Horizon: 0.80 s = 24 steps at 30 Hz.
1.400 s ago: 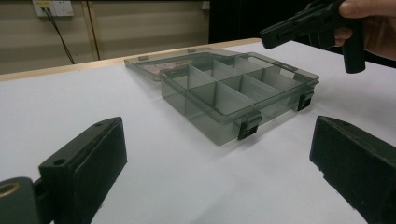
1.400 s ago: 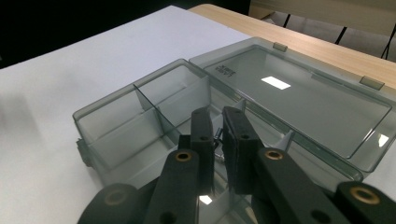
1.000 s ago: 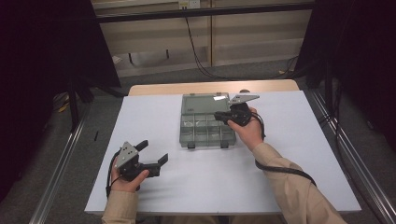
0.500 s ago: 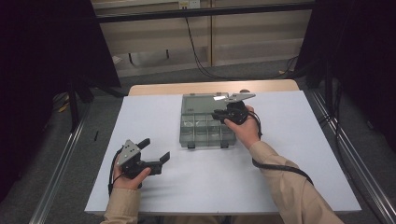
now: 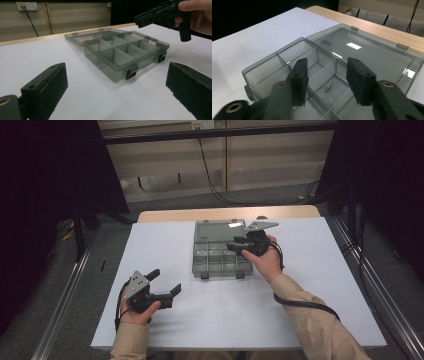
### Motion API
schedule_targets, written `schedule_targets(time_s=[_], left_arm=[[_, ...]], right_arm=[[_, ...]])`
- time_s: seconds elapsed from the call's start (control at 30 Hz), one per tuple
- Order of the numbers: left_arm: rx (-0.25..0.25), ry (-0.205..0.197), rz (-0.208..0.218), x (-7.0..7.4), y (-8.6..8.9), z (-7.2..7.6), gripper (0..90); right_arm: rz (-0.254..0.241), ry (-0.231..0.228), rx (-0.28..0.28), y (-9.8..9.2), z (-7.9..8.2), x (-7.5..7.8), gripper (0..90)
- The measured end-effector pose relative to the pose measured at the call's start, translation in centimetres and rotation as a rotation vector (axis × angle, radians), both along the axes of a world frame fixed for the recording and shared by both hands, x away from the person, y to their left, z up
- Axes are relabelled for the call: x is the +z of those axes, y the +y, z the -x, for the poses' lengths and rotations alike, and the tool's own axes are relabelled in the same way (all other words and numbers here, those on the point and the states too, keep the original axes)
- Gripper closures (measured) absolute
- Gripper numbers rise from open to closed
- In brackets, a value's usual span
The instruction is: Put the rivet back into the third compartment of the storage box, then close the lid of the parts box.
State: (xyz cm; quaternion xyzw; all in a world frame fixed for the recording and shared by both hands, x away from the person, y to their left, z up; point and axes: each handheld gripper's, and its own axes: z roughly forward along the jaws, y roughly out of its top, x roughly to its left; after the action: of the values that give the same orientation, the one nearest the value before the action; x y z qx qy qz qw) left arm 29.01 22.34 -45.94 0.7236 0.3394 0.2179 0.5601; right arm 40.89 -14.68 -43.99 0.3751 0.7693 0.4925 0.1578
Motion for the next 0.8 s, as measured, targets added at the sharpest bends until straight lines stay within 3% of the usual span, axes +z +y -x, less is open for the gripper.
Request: schedule_targets(time_s=[0.3, 0.5, 0.8], left_arm=[[-0.004, 0.003, -0.011, 0.0, -0.4, 0.0, 3.7], [-0.01, 0.003, -0.018, 0.0, -0.6, 0.0, 3.6], [-0.007, 0.011, -0.013, 0.0, -0.7, -0.4, 3.6]], right_arm=[[-0.019, -0.019, -0.032, -1.2, 0.4, 0.2, 25.5], [-0.034, -0.021, -0.047, -1.8, 0.7, 0.1, 18.2], [-0.023, -0.04, -0.061, -2.9, 1.3, 0.3, 15.6]])
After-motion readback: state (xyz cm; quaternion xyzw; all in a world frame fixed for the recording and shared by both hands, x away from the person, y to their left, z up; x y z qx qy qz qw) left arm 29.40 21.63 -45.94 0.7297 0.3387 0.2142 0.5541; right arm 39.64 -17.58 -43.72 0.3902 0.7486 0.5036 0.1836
